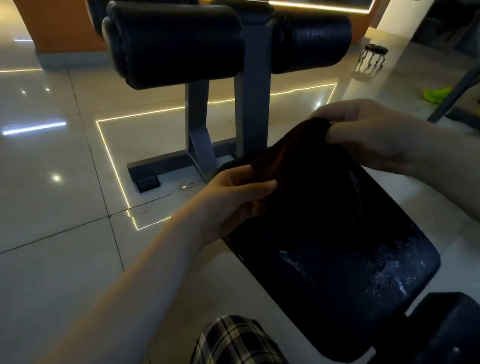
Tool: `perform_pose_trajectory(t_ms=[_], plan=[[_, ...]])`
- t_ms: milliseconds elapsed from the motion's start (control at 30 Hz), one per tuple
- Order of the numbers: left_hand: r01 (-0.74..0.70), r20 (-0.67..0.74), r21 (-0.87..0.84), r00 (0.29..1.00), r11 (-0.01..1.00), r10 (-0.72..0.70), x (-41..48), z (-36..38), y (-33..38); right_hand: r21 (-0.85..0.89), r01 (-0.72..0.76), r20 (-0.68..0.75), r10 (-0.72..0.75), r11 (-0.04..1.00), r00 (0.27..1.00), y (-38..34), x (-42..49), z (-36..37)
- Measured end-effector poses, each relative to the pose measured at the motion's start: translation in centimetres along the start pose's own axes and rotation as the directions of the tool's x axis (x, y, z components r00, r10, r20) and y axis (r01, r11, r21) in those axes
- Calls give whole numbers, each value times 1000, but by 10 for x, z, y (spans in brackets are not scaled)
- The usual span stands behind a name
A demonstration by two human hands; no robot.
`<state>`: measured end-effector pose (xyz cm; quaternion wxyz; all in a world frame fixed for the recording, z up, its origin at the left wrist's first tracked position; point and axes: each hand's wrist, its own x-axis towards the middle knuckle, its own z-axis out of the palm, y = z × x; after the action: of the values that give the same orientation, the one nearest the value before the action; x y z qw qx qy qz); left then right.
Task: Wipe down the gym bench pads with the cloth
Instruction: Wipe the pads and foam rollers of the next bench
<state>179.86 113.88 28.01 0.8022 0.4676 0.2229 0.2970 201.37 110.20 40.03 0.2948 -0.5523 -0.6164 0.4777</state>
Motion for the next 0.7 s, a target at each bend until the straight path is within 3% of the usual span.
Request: perform_pose_trajectory(t_ms=[133,333,433,500,567,633,700], plan=[[-105,-28,20,994,994,106,2,7,12,-49,4,-69,-8,999,998,5,-12,-13],[-80,-357,74,929,994,101,24,3,-2,-2,-197,-392,180,980,902,58,38,-17],[-22,-442,161,892,987,92,27,-8,-11,-271,-344,-348,242,899,906,96,51,-16],[40,-434,341,893,939,119,23,-12,-11,-536,-316,-325,154,783,933,109,50,-14],[94,-406,595,893,798,197,18,-16,-12,-612,-242,-314,50,753,948,118,46,-3],[144,-319,840,911,524,261,13,-21,-17,-648,-169,-266,-13,743,964,128,43,16],[209,-260,944,948,254,186,6,-27,-24,-747,-118,-185,-34,654,982,141,43,36]])
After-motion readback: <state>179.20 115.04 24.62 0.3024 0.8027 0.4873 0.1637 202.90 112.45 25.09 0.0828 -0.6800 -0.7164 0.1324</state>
